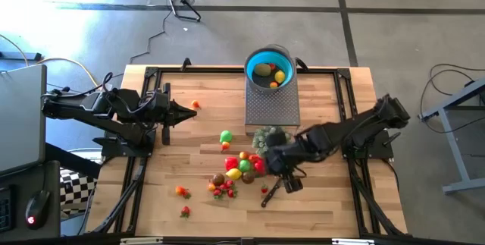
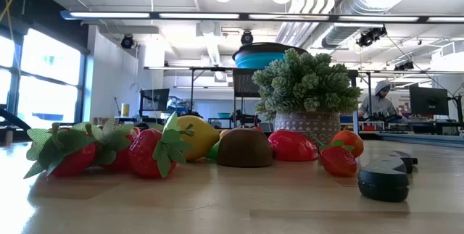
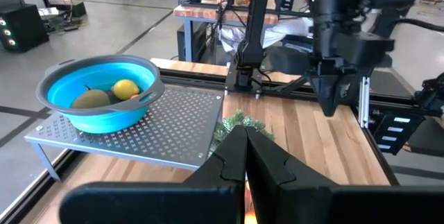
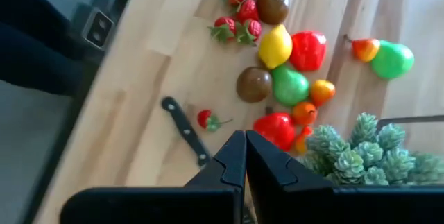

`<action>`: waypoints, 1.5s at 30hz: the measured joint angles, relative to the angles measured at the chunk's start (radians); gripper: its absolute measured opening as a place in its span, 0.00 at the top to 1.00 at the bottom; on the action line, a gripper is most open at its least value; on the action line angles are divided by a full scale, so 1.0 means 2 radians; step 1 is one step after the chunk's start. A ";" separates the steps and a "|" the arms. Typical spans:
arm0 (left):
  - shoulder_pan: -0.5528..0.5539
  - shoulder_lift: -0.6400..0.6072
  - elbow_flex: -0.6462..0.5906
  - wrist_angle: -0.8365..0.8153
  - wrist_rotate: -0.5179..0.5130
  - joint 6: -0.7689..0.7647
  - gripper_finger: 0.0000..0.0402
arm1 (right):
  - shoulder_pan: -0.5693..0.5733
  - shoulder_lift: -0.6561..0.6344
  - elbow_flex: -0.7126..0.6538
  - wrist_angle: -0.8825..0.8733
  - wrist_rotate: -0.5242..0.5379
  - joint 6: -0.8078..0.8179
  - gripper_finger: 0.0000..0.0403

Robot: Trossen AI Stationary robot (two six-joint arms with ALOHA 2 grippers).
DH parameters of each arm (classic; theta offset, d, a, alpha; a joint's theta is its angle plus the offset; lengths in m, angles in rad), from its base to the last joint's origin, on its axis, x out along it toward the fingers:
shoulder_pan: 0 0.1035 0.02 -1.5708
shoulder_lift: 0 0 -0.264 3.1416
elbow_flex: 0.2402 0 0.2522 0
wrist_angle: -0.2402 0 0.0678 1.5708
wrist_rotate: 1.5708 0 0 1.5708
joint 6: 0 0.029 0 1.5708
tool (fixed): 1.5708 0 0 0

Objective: Pick & Place Fruit
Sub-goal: Put the black knife on the shelf

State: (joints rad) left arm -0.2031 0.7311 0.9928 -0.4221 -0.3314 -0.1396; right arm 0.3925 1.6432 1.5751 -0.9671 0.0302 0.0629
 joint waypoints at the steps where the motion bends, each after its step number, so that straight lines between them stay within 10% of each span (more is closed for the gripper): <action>1: 0.000 0.000 0.000 0.000 0.000 0.000 1.00 | 0.008 0.000 -0.004 0.006 0.014 -0.002 0.99; 32: 0.000 0.000 0.000 -0.041 0.004 -0.038 1.00 | 0.048 0.135 -0.027 0.065 -0.001 0.102 0.97; 45: 0.000 0.000 0.000 -0.055 0.004 -0.038 1.00 | 0.061 0.156 -0.027 0.045 0.001 0.029 0.56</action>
State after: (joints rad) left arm -0.2031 0.7311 0.9932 -0.5323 -0.3225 -0.2157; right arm 0.5152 1.9560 1.5211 -0.8771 0.0315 0.1210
